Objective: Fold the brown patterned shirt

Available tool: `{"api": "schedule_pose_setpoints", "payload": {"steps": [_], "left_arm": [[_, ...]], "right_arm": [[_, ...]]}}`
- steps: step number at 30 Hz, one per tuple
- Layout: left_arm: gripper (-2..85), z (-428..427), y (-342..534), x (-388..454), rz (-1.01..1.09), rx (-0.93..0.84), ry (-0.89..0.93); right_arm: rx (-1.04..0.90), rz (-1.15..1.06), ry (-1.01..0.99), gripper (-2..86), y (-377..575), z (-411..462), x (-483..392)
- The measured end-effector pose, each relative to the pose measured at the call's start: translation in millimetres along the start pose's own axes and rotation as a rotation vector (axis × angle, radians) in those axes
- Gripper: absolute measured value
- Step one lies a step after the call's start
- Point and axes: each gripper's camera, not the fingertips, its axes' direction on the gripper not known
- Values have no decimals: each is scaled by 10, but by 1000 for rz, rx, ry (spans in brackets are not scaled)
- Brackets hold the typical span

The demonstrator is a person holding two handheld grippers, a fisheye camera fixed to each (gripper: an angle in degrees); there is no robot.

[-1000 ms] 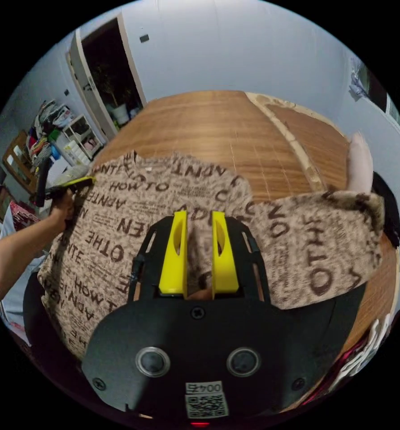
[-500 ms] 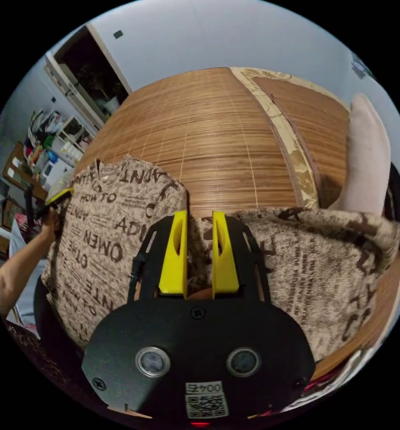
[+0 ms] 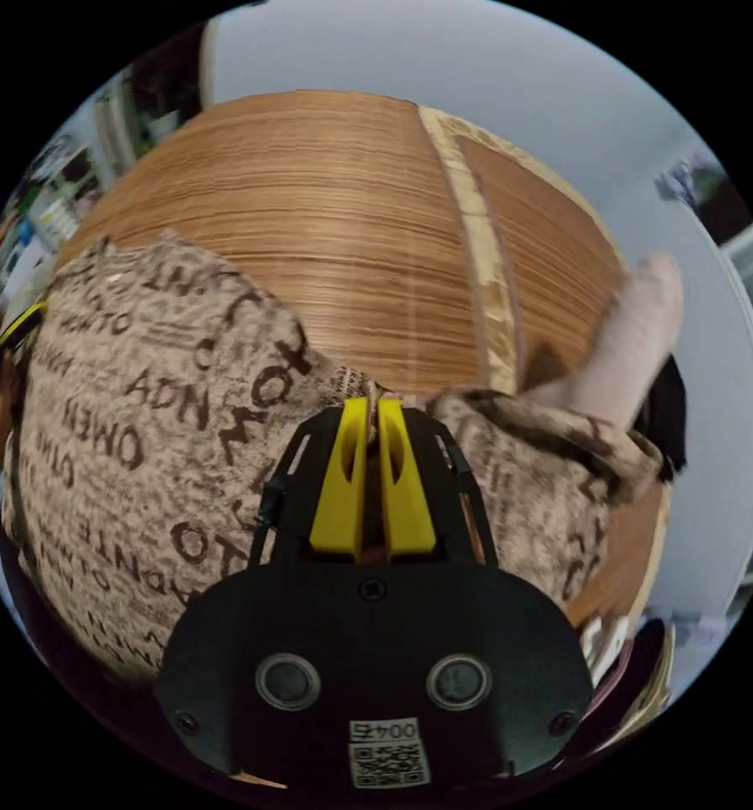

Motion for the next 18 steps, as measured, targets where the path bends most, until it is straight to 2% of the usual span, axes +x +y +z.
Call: {"api": "schedule_pose_setpoints", "payload": {"steps": [1,2,6,10,14,18], "left_arm": [[24,14,-4,27,0,0,0],[24,28,-9,58,2,0,-3],[24,67,-22,151,6,0,-14],[25,112,-34,237,6,1,-13],[25,153,-47,330,8,1,-18],[24,186,-57,396,6,1,-15]], "right_arm": [[-23,78,31,40,19,15,129],[-30,111,-29,49,29,32,229],[-11,150,-48,67,84,-26,291],[202,136,-11,66,290,-418,147],[374,9,-253,82,315,-450,-172],[395,-107,-278,98,168,-258,-530]]}}
